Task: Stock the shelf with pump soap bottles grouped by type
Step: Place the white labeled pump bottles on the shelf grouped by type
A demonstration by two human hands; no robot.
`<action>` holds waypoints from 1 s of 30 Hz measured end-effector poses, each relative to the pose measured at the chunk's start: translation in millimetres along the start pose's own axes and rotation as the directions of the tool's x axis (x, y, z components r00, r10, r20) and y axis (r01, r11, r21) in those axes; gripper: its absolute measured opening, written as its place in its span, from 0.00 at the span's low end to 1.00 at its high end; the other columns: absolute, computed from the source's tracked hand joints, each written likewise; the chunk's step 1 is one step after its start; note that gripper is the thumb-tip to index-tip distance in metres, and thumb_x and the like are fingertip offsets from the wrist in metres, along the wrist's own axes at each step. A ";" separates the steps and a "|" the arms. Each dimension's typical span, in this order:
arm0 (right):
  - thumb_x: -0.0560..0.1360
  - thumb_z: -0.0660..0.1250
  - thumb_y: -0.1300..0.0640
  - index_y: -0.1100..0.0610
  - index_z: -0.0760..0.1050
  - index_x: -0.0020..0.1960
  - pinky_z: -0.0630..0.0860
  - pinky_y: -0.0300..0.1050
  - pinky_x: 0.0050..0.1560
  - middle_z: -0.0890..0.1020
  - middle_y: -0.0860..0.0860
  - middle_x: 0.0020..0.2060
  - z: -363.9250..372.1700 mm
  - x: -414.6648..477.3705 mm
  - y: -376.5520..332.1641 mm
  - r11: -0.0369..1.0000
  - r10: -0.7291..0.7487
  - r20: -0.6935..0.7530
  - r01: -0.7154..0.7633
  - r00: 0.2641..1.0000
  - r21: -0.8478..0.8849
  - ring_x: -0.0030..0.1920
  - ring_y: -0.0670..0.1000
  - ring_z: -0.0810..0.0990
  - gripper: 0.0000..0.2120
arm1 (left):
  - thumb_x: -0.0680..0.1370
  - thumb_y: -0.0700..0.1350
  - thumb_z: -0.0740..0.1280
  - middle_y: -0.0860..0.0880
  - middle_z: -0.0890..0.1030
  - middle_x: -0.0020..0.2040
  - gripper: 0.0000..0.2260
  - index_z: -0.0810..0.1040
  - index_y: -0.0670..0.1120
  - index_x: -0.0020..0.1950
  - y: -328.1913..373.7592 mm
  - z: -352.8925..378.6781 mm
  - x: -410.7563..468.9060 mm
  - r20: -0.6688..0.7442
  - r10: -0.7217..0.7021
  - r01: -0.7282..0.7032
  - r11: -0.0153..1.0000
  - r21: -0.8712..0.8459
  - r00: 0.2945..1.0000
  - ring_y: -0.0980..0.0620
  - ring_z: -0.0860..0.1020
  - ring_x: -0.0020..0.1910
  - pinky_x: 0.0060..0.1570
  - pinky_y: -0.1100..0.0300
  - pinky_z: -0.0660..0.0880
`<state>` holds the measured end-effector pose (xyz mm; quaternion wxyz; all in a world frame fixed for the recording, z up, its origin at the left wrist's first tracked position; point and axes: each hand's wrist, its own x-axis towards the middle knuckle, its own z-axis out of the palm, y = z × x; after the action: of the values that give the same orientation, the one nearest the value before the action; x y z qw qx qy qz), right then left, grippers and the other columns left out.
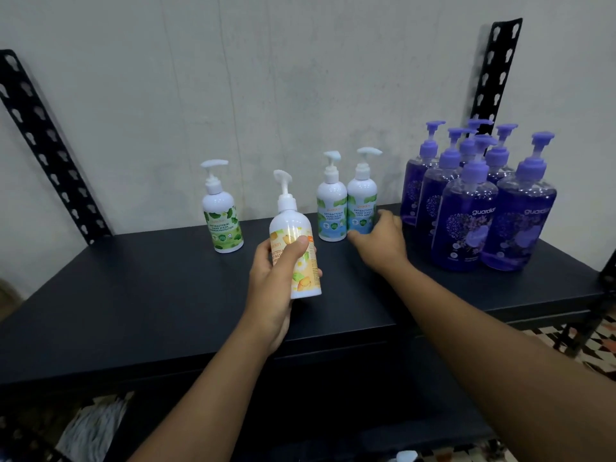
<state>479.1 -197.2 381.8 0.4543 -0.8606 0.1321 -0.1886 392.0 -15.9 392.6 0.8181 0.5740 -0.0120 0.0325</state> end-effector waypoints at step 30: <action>0.81 0.52 0.35 0.46 0.65 0.77 0.50 0.56 0.79 0.62 0.50 0.79 130.3 -146.9 -108.8 0.716 -0.290 0.612 0.590 0.736 -0.372 0.80 0.53 0.57 0.29 | 0.74 0.51 0.77 0.63 0.77 0.56 0.27 0.65 0.57 0.67 70.2 -215.5 -27.2 -0.149 0.288 -0.130 0.757 0.641 0.946 0.64 0.78 0.55 0.54 0.63 0.74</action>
<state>411.8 16.9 375.0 0.1477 -0.9754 -0.1632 -0.0143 356.4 209.4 383.5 0.5688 0.7984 0.0331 0.1948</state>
